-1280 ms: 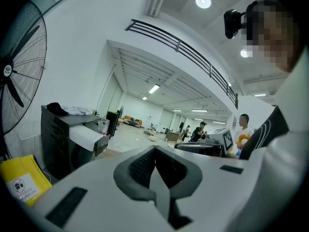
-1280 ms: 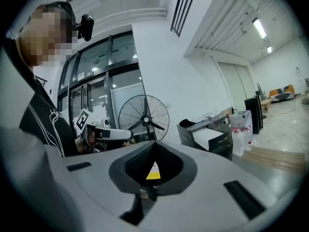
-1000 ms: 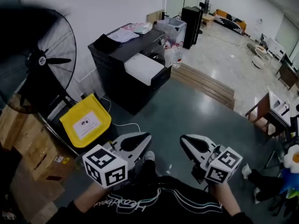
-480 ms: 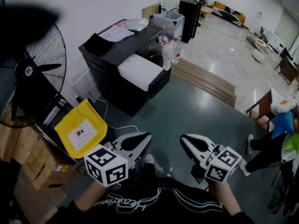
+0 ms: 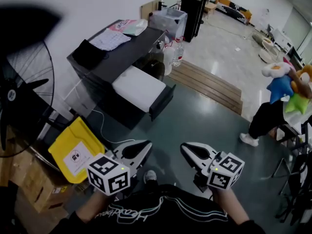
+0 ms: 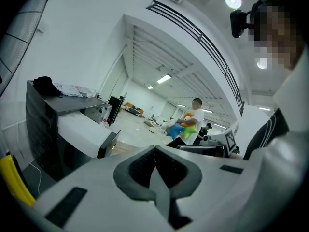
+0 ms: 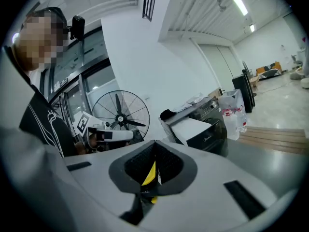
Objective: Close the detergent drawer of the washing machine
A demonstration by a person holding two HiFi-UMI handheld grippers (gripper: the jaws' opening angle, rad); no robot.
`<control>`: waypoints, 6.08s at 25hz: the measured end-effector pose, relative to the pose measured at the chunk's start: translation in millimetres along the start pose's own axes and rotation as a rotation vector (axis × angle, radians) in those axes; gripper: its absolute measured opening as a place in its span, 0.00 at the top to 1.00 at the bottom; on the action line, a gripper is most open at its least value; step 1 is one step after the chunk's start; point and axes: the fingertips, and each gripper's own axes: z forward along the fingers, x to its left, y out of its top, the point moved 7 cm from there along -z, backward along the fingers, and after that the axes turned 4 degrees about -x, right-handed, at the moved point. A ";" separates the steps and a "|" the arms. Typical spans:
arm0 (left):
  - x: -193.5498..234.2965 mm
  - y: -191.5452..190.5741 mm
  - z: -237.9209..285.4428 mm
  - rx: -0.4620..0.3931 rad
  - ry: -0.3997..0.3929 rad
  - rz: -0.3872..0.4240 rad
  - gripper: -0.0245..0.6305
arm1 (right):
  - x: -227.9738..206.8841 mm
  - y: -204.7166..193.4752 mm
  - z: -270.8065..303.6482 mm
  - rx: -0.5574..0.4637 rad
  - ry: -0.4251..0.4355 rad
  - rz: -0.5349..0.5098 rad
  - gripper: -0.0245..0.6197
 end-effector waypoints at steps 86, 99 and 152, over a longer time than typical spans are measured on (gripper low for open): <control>163.2 20.0 97.2 -0.146 0.677 -0.262 0.93 | -269.4 17.4 232.5 0.382 0.239 -0.137 0.92; 155.9 8.4 87.7 -0.254 0.767 -0.296 0.93 | -272.9 19.9 253.7 0.420 0.317 -0.149 0.92; 293.4 31.0 23.5 -0.221 0.706 -0.355 0.93 | -242.1 43.3 384.7 0.337 0.185 -0.105 0.92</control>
